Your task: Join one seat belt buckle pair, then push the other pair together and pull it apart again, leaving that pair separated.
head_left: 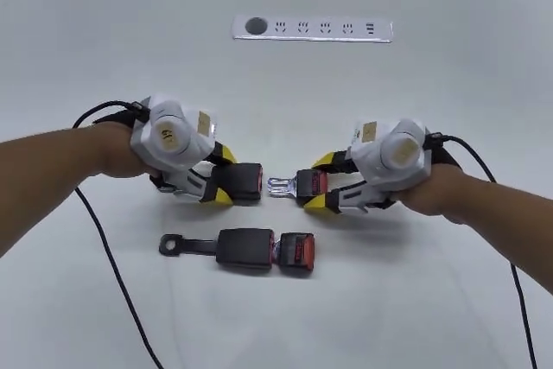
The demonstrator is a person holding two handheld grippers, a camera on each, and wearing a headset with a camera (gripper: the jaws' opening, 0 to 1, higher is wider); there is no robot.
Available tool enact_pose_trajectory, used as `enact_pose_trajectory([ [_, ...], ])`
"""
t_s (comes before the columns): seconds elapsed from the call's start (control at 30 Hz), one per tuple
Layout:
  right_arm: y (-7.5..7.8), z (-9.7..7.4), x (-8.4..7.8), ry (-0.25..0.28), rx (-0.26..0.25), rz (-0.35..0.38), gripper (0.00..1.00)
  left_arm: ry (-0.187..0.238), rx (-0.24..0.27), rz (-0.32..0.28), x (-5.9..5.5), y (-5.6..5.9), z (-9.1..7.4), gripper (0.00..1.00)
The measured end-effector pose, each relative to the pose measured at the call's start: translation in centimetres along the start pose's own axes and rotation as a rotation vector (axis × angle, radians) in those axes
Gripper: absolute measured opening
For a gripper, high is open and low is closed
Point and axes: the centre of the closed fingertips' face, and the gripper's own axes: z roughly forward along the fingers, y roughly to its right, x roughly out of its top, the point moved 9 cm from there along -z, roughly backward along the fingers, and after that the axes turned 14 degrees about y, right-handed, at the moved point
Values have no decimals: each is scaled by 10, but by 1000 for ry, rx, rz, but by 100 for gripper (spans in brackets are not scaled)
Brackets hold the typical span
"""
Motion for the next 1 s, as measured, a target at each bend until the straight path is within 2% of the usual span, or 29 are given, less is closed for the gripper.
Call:
enact_pose_trajectory([
  [0.1, -2, -6, -4, -5, -9, 4, 34, 1, 0, -1, 0, 0, 0, 34],
  [0.27, 2, -17, -11, -12, -22, 8, 34, -2, 0, -2, -2, -1, 0, 34],
  [0.33, 3, -20, -14, -14, -28, 9, 34, -5, -2, -2, 5, 3, -1, 34],
  [0.4, 0, -25, -16, -17, -32, 13, 34, -4, -1, -4, -2, -1, 0, 34],
  [0.67, -3, -44, -24, -18, -53, 30, 34, -5, -3, -4, 4, 3, -1, 34],
  [0.93, -1, -61, -30, -20, -74, 42, 34, -7, -7, -4, -1, 0, -2, 34],
  [1.0, -1, -65, -31, -25, -73, 42, 34, -8, -8, -3, 1, 1, -3, 34],
])
